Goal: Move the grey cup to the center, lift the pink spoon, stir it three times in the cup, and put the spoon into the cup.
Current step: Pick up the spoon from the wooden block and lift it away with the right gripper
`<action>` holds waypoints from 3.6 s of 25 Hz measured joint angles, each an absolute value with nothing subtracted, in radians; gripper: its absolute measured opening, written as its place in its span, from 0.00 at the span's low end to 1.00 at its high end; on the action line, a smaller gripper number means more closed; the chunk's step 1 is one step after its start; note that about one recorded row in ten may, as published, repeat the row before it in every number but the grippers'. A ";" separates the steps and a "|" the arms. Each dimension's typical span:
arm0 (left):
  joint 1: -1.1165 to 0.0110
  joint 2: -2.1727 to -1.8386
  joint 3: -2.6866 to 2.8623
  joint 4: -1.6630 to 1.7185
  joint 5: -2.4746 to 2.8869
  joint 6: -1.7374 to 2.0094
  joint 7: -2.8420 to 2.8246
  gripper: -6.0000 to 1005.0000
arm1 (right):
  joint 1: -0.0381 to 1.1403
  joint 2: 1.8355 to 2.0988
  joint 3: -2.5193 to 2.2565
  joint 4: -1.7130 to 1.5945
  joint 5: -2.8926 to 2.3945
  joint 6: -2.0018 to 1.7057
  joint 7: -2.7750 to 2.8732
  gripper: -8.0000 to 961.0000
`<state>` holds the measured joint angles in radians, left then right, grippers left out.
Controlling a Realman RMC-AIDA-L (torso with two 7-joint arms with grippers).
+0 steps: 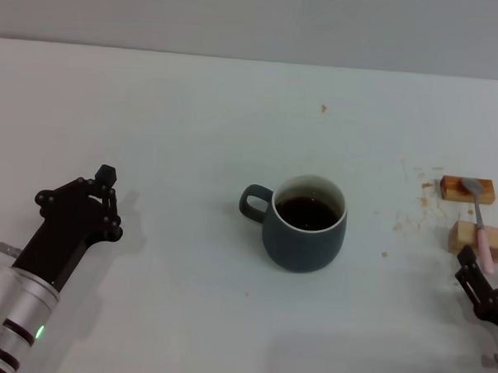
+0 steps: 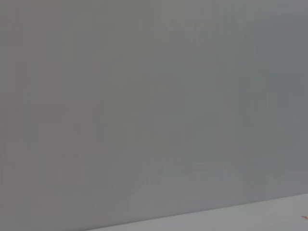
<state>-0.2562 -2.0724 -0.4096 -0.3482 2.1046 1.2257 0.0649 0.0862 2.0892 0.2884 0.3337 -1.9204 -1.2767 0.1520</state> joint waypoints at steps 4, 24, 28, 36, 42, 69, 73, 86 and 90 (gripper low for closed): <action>-0.256 -2.072 -0.410 -0.348 2.105 1.226 0.065 0.00 | 0.084 2.089 0.284 0.335 -1.921 -1.281 0.153 0.77; -0.255 -2.072 -0.410 -0.348 2.105 1.226 0.067 0.00 | 0.091 2.085 0.273 0.336 -1.926 -1.271 0.162 0.38; -0.254 -2.072 -0.410 -0.348 2.105 1.226 0.068 0.00 | 0.091 2.085 0.275 0.336 -1.925 -1.271 0.162 0.36; -0.254 -2.071 -0.410 -0.342 2.105 1.226 0.067 0.00 | 0.084 2.089 0.278 0.332 -1.923 -1.272 0.157 0.34; -0.251 -2.071 -0.410 -0.341 2.105 1.229 0.067 0.00 | 0.084 2.089 0.290 0.328 -1.922 -1.265 0.155 0.16; -0.253 -2.072 -0.410 -0.341 2.105 1.224 0.068 0.00 | 0.012 2.069 0.286 0.480 -1.887 -1.438 -0.150 0.11; -0.253 -2.072 -0.410 -0.340 2.105 1.224 0.068 0.00 | 0.020 2.068 0.285 0.482 -1.890 -1.463 -0.179 0.11; -0.257 -2.073 -0.404 -0.342 2.105 1.190 0.066 0.00 | 0.060 2.046 0.283 0.507 -1.909 -1.545 -0.314 0.10; -0.252 -2.074 -0.402 -0.342 2.105 1.186 0.065 0.00 | 0.073 2.044 0.288 0.496 -1.910 -1.570 -0.315 0.10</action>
